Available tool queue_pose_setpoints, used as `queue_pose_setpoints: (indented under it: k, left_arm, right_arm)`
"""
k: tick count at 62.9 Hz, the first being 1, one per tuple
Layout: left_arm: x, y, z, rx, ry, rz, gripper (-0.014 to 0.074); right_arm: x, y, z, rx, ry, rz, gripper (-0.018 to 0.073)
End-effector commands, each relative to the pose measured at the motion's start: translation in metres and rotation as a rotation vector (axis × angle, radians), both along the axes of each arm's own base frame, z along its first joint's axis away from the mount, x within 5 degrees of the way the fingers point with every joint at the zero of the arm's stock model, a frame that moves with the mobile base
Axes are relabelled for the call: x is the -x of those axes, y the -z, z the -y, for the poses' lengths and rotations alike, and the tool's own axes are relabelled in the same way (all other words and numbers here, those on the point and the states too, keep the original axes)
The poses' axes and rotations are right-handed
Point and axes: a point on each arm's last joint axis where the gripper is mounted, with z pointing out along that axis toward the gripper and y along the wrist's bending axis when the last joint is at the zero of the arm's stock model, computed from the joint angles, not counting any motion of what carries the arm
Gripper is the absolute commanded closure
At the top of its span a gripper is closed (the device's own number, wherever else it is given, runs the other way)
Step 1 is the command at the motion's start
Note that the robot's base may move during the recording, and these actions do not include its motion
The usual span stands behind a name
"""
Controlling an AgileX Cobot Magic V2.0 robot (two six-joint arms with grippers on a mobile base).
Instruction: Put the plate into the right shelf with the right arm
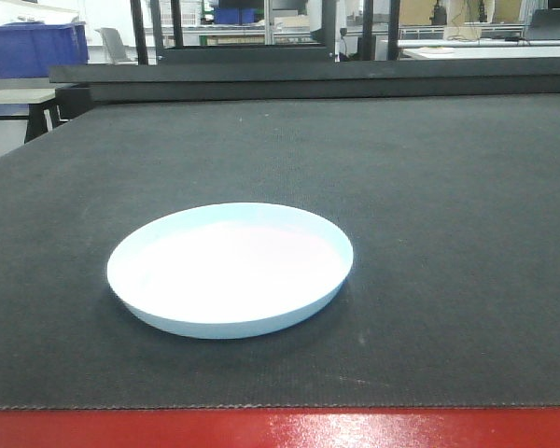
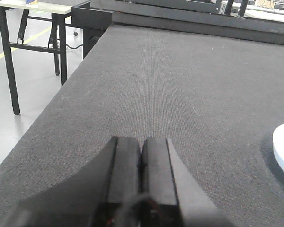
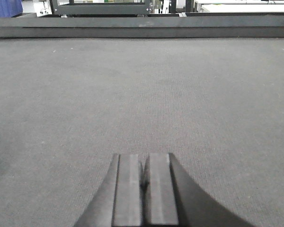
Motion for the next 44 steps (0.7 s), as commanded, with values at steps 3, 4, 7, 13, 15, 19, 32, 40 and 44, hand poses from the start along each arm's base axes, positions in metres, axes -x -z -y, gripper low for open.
queue_pose_setpoints:
  k: [3,4,7,13,15,19,32,40,44]
  left_arm:
    - [0.0,-0.005,0.0,0.011,0.002,0.086,0.0643]
    - [0.0,-0.005,0.0,0.011,0.002,0.086,0.0643]
    - [0.0,-0.005,0.0,0.011,0.002,0.086,0.0643]
    - [0.0,-0.005,0.0,0.011,0.002,0.086,0.0643]
    - [0.0,-0.005,0.0,0.011,0.002,0.086,0.0643]
    - [0.0,-0.005,0.0,0.011,0.002,0.086,0.0643]
    - [0.0,-0.005,0.0,0.011,0.002,0.086,0.0643]
    - [0.0,-0.005,0.0,0.011,0.002,0.086,0.0643]
    - [0.0,-0.005,0.0,0.011,0.002,0.086,0.0643]
  right_arm:
    - [0.002,-0.015,0.001,0.006,0.008,0.158,0.0505]
    - [0.002,-0.016,0.001,0.006,0.008,0.165,0.0505]
    - [0.002,-0.017,0.001,0.004,0.009,0.182,0.0505]
    - [0.002,-0.021,0.001,0.002,0.011,0.22,0.0505]
    - [0.002,-0.022,0.001,0.001,0.011,0.229,0.0505]
    - [0.003,-0.024,0.001,-0.005,0.013,0.256,0.0505]
    - [0.006,-0.038,0.002,-0.038,0.014,0.365,0.0505]
    - [0.014,-0.067,0.002,-0.141,-0.004,0.402,0.0505]
    - [0.019,-0.088,0.002,-0.155,-0.01,0.379,0.0505]
